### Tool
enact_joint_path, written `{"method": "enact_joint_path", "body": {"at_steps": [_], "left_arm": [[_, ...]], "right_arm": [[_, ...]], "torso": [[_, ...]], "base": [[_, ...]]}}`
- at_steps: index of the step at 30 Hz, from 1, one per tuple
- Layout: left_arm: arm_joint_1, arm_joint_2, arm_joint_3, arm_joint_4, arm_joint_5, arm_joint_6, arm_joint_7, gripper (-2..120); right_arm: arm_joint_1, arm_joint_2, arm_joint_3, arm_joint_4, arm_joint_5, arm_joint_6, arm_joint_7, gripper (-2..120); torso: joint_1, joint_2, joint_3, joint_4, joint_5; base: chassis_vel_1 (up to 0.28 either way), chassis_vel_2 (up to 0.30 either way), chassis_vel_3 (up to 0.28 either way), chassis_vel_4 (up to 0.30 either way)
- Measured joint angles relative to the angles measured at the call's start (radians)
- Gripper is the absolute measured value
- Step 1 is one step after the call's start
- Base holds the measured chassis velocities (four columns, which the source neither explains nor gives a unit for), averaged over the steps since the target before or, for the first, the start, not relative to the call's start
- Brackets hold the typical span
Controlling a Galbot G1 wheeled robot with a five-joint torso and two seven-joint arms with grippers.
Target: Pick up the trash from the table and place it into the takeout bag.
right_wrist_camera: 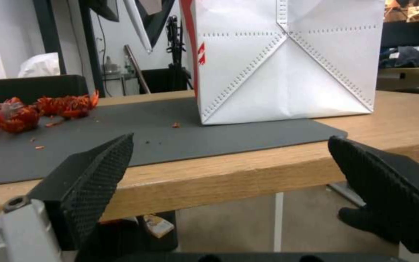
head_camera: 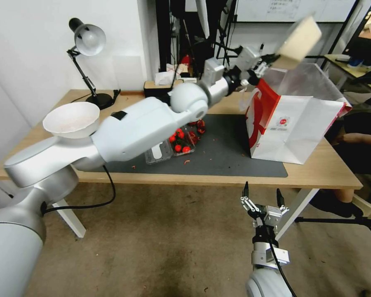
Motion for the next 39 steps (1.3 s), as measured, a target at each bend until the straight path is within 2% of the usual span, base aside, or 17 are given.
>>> {"method": "enact_joint_path", "body": {"at_steps": [6,10,17,18,21,22,24,25,27,28,30,31,34,35,36,39], "left_arm": [[0.006,-0.044,0.025,0.06,0.026,-0.002,0.005,0],[0.008,-0.046,0.028,0.064,0.032,-0.001,0.004,0],[0.014,-0.04,0.031,0.062,0.038,0.008,-0.002,27],[0.014,-0.04,0.031,0.062,0.038,0.008,-0.002,27],[0.02,-0.037,0.017,0.057,0.04,0.01,-0.016,42],[0.02,-0.037,0.017,0.057,0.04,0.01,-0.016,42],[0.028,-0.021,-0.008,0.046,0.04,0.011,-0.025,53],[0.028,-0.021,-0.008,0.046,0.04,0.011,-0.025,53],[0.038,0.021,-0.03,0.025,0.04,0.013,-0.027,63],[0.038,0.021,-0.03,0.025,0.04,0.013,-0.027,63],[0.058,0.082,-0.055,0.003,0.04,0.014,-0.027,74],[0.058,0.082,-0.055,0.003,0.04,0.014,-0.027,74],[0.107,0.174,-0.102,-0.029,0.045,0.013,-0.025,89],[0.107,0.174,-0.102,-0.029,0.045,0.013,-0.025,89],[0.125,0.201,-0.117,-0.04,0.051,0.012,-0.024,95],[0.162,0.251,-0.142,-0.059,0.063,0.01,-0.021,99]], "right_arm": [[0.0,-0.001,0.004,0.0,0.002,0.002,0.002,100],[0.0,0.0,0.004,0.0,0.003,0.002,0.003,100],[0.002,0.002,0.004,0.0,0.003,0.002,0.003,100],[0.002,0.002,0.004,0.0,0.003,0.002,0.003,100],[0.002,0.002,0.004,0.0,0.003,0.002,0.003,100],[0.002,0.002,0.004,0.0,0.003,0.002,0.003,100],[0.0,0.001,0.005,0.002,0.004,0.002,0.004,100],[0.0,0.001,0.005,0.002,0.004,0.002,0.004,100],[-0.001,-0.001,0.008,0.005,0.004,0.002,0.005,100],[-0.001,-0.001,0.008,0.005,0.004,0.002,0.005,100],[-0.002,-0.003,0.008,0.008,0.005,0.002,0.005,100],[-0.002,-0.003,0.008,0.008,0.005,0.002,0.005,100],[-0.001,-0.001,0.005,0.008,0.004,0.001,0.005,100],[-0.001,-0.001,0.005,0.008,0.004,0.001,0.005,100],[-0.001,0.0,0.003,0.009,0.004,0.001,0.005,100],[-0.001,-0.001,0.001,0.011,0.003,0.0,0.004,100]], "torso": [[0.0,0.0,0.0,0.0,0.0],[0.0,0.0,0.0,0.0001,-0.0002],[0.0,0.0,0.0,0.0002,-0.0002],[0.0,0.0,0.0,0.0002,-0.0002],[0.0,0.0,0.0,0.0,-0.0002],[0.0,0.0,0.0,0.0,-0.0002],[0.0,0.0,0.0,-0.0003,-0.0002],[0.0,0.0,0.0,-0.0003,-0.0002],[0.0,0.0,0.0,-0.0003,-0.0003],[0.0,0.0,0.0,-0.0003,-0.0003],[0.0,0.0,0.0,0.0003,-0.0004],[0.0,0.0,0.0,0.0003,-0.0004],[0.0,0.0,0.0,0.0003,-0.0005],[0.0,0.0,0.0,0.0003,-0.0005],[0.0,0.0,0.0,0.0003,-0.0005],[0.0,0.0,0.0,0.0002,-0.0006]], "base": [[0.0,0.0,0.0,0.0],[0.0,0.0,0.0,0.0],[0.0,0.0,0.0,0.0],[0.0,0.0,0.0,0.0],[0.0,0.0,0.0,0.0],[0.0,0.0,0.0,0.0],[0.0,0.0,0.0,0.0],[0.0,0.0,0.0,0.0],[0.0,0.0,0.0,0.0],[0.0,0.0,0.0,0.0],[0.0,0.0,0.0,0.0],[0.0,0.0,0.0,0.0],[0.0,0.0,0.0,0.0],[0.0,0.0,0.0,0.0],[0.0,0.0,0.0,0.0],[0.0,0.0,0.0,0.0]]}}
